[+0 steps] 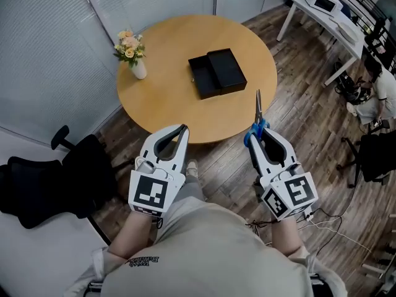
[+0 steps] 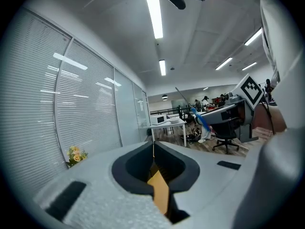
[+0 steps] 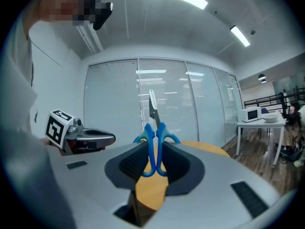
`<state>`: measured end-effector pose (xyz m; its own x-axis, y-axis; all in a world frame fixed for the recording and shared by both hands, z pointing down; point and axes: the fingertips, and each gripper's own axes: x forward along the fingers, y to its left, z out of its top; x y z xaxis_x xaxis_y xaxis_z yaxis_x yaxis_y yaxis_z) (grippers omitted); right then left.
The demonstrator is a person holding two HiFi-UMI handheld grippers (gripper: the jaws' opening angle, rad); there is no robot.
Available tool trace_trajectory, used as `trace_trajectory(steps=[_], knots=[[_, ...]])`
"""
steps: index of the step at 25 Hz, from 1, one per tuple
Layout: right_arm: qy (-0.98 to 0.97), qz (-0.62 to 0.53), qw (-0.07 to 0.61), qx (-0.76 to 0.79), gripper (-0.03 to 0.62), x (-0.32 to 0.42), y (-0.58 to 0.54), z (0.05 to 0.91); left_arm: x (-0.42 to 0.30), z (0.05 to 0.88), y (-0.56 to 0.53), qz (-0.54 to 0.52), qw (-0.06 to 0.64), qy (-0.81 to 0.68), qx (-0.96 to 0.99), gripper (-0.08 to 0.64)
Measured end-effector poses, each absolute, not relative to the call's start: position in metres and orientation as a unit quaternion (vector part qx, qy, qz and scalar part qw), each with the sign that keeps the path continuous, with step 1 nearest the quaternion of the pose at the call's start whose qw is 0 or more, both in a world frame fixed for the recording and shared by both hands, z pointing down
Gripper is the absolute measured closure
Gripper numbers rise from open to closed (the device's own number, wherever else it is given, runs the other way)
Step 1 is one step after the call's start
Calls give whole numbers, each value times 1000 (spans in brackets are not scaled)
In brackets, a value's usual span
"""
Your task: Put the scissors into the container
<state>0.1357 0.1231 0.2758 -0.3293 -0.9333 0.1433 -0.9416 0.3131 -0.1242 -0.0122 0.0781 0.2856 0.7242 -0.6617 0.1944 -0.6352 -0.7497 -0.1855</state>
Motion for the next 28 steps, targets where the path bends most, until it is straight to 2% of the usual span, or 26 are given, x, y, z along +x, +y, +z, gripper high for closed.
trace_trajectory(steps=[17, 28], knots=[[-798, 110, 37, 591, 494, 103, -50, 273, -30, 294, -86, -133, 34, 310, -941, 535], [-797, 143, 57, 584, 494, 88, -116, 302, -37, 308, -138, -122, 5, 304, -945, 535]])
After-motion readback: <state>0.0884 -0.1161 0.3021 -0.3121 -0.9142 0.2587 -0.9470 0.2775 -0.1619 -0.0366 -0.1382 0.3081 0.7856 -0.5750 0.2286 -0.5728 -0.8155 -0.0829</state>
